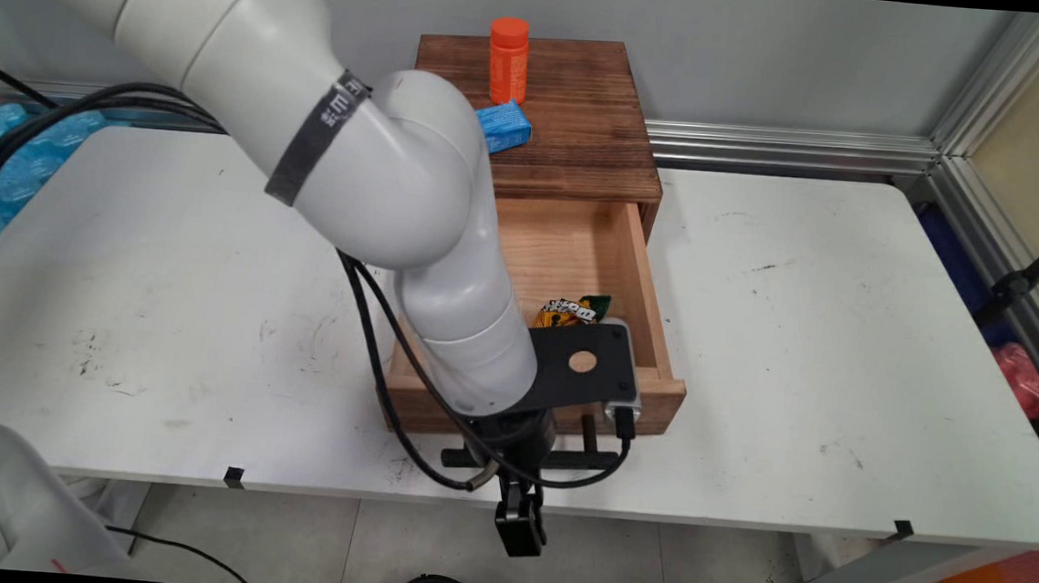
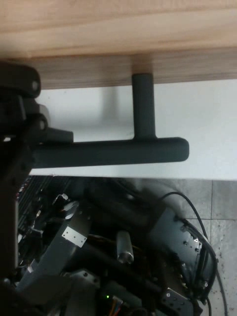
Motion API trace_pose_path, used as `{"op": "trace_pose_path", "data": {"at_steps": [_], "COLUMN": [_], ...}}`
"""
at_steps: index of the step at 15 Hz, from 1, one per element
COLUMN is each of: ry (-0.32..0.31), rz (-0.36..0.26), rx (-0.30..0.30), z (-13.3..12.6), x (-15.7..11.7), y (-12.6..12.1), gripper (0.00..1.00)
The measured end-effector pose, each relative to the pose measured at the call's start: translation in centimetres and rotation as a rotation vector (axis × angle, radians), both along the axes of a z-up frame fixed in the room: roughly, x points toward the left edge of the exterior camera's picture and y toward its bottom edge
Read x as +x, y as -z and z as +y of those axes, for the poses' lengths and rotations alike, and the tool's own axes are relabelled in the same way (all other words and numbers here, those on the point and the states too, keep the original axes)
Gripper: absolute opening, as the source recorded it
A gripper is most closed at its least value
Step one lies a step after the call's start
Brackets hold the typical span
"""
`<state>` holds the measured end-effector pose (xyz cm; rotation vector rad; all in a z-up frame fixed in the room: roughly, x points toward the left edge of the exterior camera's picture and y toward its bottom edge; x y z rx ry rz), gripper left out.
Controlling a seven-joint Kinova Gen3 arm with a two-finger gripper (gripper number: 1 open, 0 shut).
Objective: Open the drawer
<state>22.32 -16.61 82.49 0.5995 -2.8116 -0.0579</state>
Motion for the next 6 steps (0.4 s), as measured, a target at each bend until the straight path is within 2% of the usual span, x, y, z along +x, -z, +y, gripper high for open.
{"op": "trace_pose_path", "data": {"at_steps": [6], "ry": [-0.015], "rz": [-0.002], "rx": [0.004], "z": [0.58], "x": [-0.02], "y": [-0.16], "gripper": [1.0]}}
